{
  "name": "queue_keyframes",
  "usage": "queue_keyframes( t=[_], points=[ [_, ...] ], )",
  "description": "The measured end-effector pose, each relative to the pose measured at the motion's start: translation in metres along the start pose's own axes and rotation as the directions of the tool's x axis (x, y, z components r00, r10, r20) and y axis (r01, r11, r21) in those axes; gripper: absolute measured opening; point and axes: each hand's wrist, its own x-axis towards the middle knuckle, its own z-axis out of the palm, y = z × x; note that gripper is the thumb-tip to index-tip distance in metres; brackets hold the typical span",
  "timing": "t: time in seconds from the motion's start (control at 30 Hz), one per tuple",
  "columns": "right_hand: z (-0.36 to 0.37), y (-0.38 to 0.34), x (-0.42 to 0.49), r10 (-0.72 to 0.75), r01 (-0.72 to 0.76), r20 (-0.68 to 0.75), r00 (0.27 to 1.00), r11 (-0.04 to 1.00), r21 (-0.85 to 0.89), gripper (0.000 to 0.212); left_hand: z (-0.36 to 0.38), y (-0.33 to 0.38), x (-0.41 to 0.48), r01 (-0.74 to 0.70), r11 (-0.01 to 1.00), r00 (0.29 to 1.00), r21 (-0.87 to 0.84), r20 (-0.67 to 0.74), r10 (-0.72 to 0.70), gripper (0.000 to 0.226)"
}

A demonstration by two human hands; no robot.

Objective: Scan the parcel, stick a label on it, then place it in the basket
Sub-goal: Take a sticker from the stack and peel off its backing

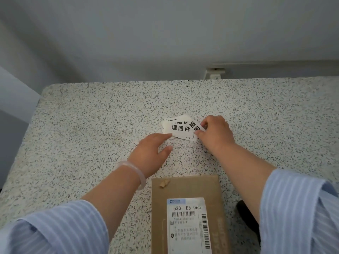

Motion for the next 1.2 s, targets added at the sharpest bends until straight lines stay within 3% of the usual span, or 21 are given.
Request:
queue_keyframes(
  t=[0.17,0.33,0.5,0.67,0.8,0.9,1.2],
  points=[
    [-0.015,0.006,-0.017,0.053,-0.05,-0.004,0.999,0.963,0.264,0.006,-0.009,0.006,-0.006,0.043,0.997,0.998,-0.058,-0.052,-0.046,0.043],
    [-0.052,-0.01,-0.054,-0.001,-0.038,0.073,0.997,0.855,0.517,0.009,-0.02,0.033,-0.024,0.029,0.975,0.995,-0.22,-0.089,-0.05,0.044],
    [-0.098,-0.029,-0.108,-0.143,0.008,0.201,0.969,0.832,0.555,0.012,-0.037,0.068,-0.066,0.032,0.896,0.993,-0.443,-0.087,-0.079,0.036],
    [-0.131,-0.042,-0.16,-0.2,0.021,0.238,0.951,0.804,0.594,0.007,-0.049,0.089,-0.118,0.045,0.779,0.994,-0.626,-0.049,-0.097,0.005],
    [-0.144,-0.044,-0.194,-0.154,-0.038,0.235,0.96,0.756,0.653,0.005,-0.055,0.095,-0.15,0.122,0.657,0.981,-0.744,-0.012,-0.195,0.01],
    [-0.153,-0.046,-0.218,-0.112,-0.094,0.22,0.969,0.656,0.749,0.007,-0.065,0.099,-0.167,0.147,0.582,0.969,-0.8,-0.001,-0.247,0.012],
    [-0.172,-0.048,-0.248,-0.01,-0.154,0.181,0.983,0.481,0.863,0.012,-0.08,0.111,-0.197,0.175,0.512,0.979,-0.841,0.09,-0.185,0.014]
  ],
)
